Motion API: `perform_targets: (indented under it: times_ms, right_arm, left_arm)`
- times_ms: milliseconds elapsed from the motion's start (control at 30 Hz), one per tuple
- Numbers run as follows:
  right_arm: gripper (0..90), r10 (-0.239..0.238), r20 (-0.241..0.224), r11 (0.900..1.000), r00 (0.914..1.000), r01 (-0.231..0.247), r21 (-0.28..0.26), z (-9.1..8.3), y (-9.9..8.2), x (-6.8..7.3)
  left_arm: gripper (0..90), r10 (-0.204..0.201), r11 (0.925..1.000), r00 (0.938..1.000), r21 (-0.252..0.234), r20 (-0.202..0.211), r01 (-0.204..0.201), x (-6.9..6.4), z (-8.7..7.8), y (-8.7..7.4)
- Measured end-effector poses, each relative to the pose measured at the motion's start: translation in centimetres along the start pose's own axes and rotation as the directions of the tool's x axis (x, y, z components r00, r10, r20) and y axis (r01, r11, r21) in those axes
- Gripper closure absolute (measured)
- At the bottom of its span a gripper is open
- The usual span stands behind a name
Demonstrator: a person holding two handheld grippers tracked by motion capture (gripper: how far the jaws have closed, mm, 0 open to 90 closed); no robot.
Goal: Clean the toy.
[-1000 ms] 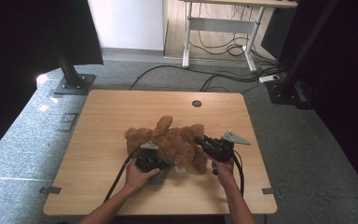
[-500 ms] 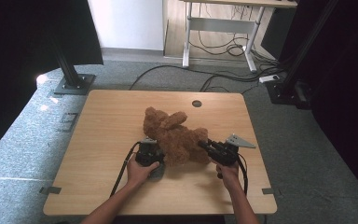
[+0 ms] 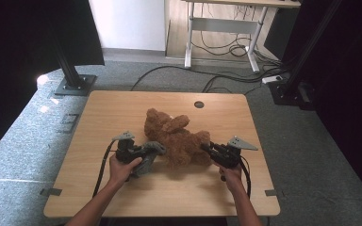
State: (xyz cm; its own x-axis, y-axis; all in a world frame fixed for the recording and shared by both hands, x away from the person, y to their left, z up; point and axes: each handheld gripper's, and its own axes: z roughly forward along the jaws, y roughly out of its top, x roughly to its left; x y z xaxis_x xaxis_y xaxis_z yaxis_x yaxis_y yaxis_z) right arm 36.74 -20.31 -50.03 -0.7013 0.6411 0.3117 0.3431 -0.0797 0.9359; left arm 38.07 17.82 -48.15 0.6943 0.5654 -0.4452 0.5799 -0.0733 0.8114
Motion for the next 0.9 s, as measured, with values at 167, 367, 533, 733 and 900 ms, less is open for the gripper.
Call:
perform_targets:
  times_ms: [167,367,533,733,900]
  right_arm:
    - [71.2,-0.008,-0.021,0.9998,0.9998,0.008,0.017,0.3,-0.2,0.2]
    - [70.9,-0.014,-0.034,0.9988,0.9993,0.016,0.046,0.5,-0.5,0.4]
    - [70.9,-0.026,-0.031,0.9975,0.9992,0.028,0.064,0.3,-0.8,0.3]
    - [67.9,-0.036,-0.025,0.9958,0.999,0.038,0.083,-0.1,-1.0,0.0]
    - [66.9,-0.035,-0.01,0.9953,0.9993,0.036,0.09,-0.3,-1.2,-0.2]
  left_arm:
    - [77.0,0.007,0.9997,0.9994,-0.022,0.033,-0.006,-0.8,1.2,2.8]
    - [76.4,0.021,0.9993,0.9988,0.03,0.044,-0.022,-1.4,4.1,3.9]
    - [76.3,-0.044,0.9972,0.9984,0.062,0.034,0.042,-0.2,5.5,4.0]
    - [76.0,-0.095,0.9938,0.9949,0.061,0.034,0.093,0.9,5.6,3.9]
    - [75.8,-0.081,0.9943,0.9966,0.07,0.011,0.08,0.9,5.5,4.0]
